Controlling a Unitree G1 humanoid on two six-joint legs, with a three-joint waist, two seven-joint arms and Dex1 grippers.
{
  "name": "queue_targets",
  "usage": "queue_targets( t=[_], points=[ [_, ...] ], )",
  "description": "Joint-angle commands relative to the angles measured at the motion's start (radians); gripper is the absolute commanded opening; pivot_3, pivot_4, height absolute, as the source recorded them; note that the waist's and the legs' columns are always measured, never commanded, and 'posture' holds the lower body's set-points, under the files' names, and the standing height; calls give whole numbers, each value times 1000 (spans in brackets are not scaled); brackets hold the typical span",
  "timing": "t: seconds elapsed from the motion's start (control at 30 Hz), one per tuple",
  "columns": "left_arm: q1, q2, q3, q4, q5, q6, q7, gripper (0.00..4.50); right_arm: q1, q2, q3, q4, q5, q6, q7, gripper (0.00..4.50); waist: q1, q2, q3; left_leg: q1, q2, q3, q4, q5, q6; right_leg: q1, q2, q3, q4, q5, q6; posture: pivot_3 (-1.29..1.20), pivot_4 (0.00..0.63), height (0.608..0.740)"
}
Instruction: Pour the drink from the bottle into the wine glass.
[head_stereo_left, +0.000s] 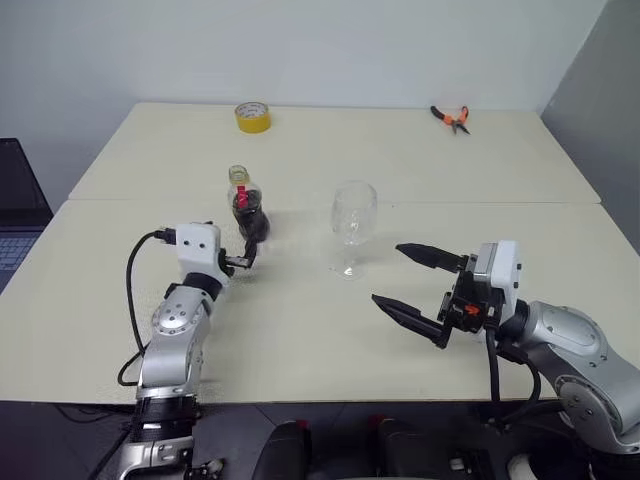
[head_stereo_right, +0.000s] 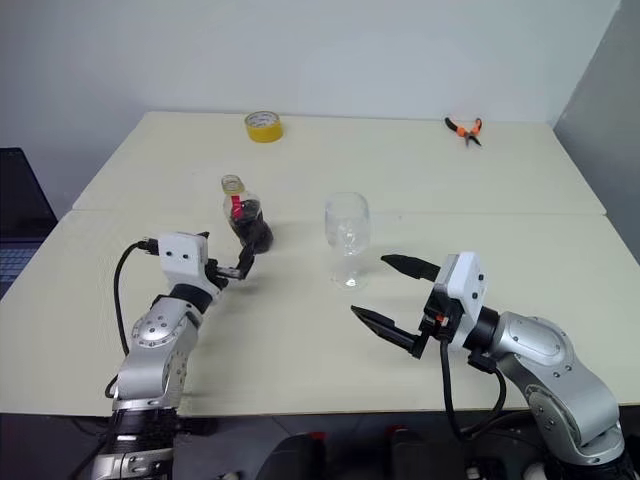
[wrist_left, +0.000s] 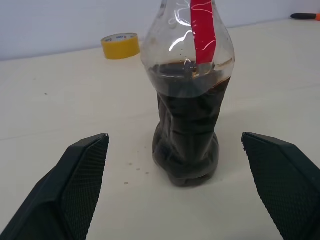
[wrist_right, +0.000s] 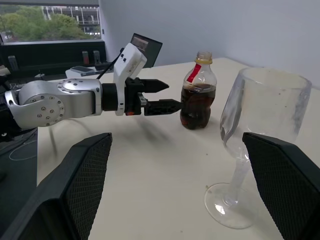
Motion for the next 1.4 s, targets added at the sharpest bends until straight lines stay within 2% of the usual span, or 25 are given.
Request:
queue_targets(
  t=[0.03, 0.3, 0.5, 0.6, 0.8, 0.87, 0.9, 1.0, 1.17, 1.4],
  points=[
    [-100, -9, 1, 116, 1, -45, -4, 4500, -19, -13, -8, -55, 18, 5, -9, 4464, 1, 0, 0, 0, 0, 0, 0, 0, 0, 0, 0, 0, 0, 0, 0, 0, 150, 740],
    [-281, -23, -23, 365, 16, -144, -51, 4500, -29, -12, -4, -55, 7, 3, -21, 4464, 4, 0, 0, -1, 0, -4, 0, 0, 0, 2, 0, -5, -3, 0, 0, 0, 150, 740],
    [-351, -15, -27, 482, 14, -198, -86, 4500, -26, -14, -11, -71, 7, 4, -36, 4464, 5, 0, 0, -1, 0, -11, 0, 0, 0, 5, 0, -12, -5, 0, 0, 0, 150, 740],
    [-375, -17, -25, 514, 8, -215, -98, 3886, -21, -13, -10, -77, 5, 3, -44, 4500, 6, 0, 0, -1, 0, -12, 0, 0, 0, 7, 0, -13, -6, 0, 0, 0, 150, 740],
    [-397, -24, -13, 539, -5, -226, -98, 1937, -16, -12, -9, -84, 0, 0, -57, 4500, 13, 0, 0, -1, -1, -14, 1, 0, 0, 8, -1, -15, -7, 0, 0, 0, 150, 740],
    [-401, -24, -10, 536, -12, -223, -102, 1338, -16, -13, -8, -87, -2, -1, -62, 4500, 13, 0, 0, -1, -1, -14, 1, 0, 0, 8, -1, -15, -8, 0, 0, 0, 150, 740],
    [-402, -24, -9, 535, -13, -223, -103, 1180, -15, -13, -8, -88, -3, -1, -64, 4500, 13, 0, 0, -1, -1, -14, 1, 0, 0, 8, -1, -14, -8, 0, 0, 0, 150, 740],
    [-410, -30, -2, 487, -39, -205, -122, 939, -8, -11, -10, -96, -7, -3, -73, 4500, 14, 0, 0, -1, -1, -14, 1, 0, 0, 8, -1, -15, -7, 0, 0, 0, 150, 740],
    [-446, 3, -92, 409, 45, -292, -176, 843, 13, 5, -21, -99, -9, -5, -107, 4500, 20, -1, 0, -1, -1, -14, 1, 0, -1, 8, -1, -15, -8, 0, 0, 0, 150, 740],
    [-572, 44, -205, 506, 179, -462, -229, 772, -1, 66, -11, -73, -46, -19, -178, 4500, 22, -1, 1, -1, -2, -15, 1, 0, -1, 9, -1, -15, -8, 0, 0, 0, 150, 740]
  ],
)
